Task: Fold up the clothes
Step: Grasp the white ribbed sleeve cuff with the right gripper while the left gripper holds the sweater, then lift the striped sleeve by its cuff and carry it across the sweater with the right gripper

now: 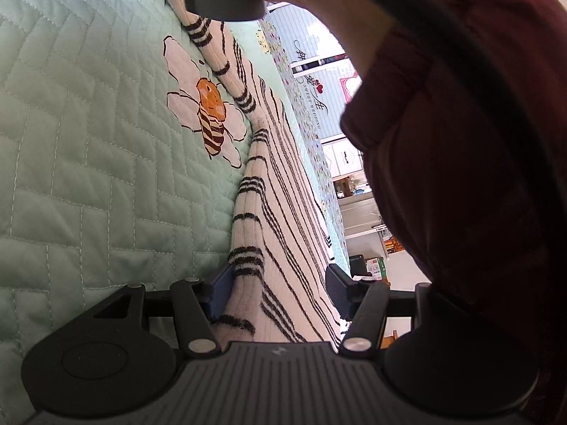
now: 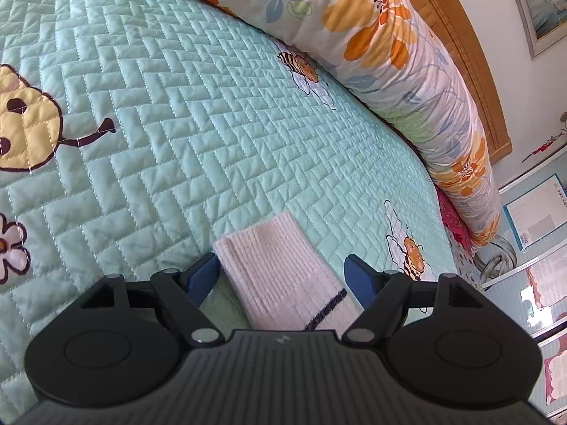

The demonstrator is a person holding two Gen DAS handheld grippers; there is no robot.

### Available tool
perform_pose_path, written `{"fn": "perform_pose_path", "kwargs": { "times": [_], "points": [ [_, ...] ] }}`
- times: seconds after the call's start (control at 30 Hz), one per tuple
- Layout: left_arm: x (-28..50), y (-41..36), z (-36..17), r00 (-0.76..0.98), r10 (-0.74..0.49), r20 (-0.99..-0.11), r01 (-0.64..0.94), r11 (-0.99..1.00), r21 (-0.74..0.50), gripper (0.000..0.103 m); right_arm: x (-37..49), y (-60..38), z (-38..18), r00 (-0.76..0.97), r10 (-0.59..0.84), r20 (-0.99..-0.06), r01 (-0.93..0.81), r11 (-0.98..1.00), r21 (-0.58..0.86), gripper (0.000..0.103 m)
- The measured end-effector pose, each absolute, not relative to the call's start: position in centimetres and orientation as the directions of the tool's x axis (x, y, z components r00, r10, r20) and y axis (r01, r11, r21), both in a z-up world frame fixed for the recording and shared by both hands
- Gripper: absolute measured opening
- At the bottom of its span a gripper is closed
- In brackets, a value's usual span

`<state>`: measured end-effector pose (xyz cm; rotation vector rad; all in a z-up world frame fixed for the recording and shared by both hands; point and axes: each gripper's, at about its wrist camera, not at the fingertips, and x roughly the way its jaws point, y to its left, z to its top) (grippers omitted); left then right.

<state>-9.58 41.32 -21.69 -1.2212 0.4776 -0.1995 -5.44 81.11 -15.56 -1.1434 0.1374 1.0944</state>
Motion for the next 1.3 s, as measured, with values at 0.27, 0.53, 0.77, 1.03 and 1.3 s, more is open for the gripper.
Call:
{"fn": "perform_pose_path", "kwargs": {
  "times": [0.27,0.53,0.77,1.03,1.3],
  "points": [
    [-10.0,41.1,-21.4,0.876,-0.409,-0.256,-0.096,0.373,-0.923,0.064,-4.4,81.4,-13.8,0.449,0.620,-0.644,-0.844,0.057,-0.534,0.005],
    [-10.4,40.3,-20.7,0.865,-0.425,-0.266,-0.062,0.436,-0.898,0.079,2.8,71.5,-2.2,0.486,0.690,-0.536,-0.867,0.458,-0.196,0.005],
    [-9.6,37.8,-19.8,0.846,-0.404,-0.348,-0.049,0.592,-0.805,0.085,7.7,56.8,1.8,0.549,0.712,-0.438,-0.730,0.664,0.164,0.005],
    [-4.4,39.0,-20.3,0.832,-0.437,-0.341,-0.059,0.541,-0.839,0.087,8.3,43.4,0.3,0.616,0.719,-0.322,-0.591,0.692,0.414,0.005],
    [-4.4,39.0,-19.5,0.829,-0.395,-0.396,-0.114,0.573,-0.812,0.055,10.5,39.1,-2.7,0.620,0.716,-0.321,-0.517,0.680,0.520,0.005]
  ]
}}
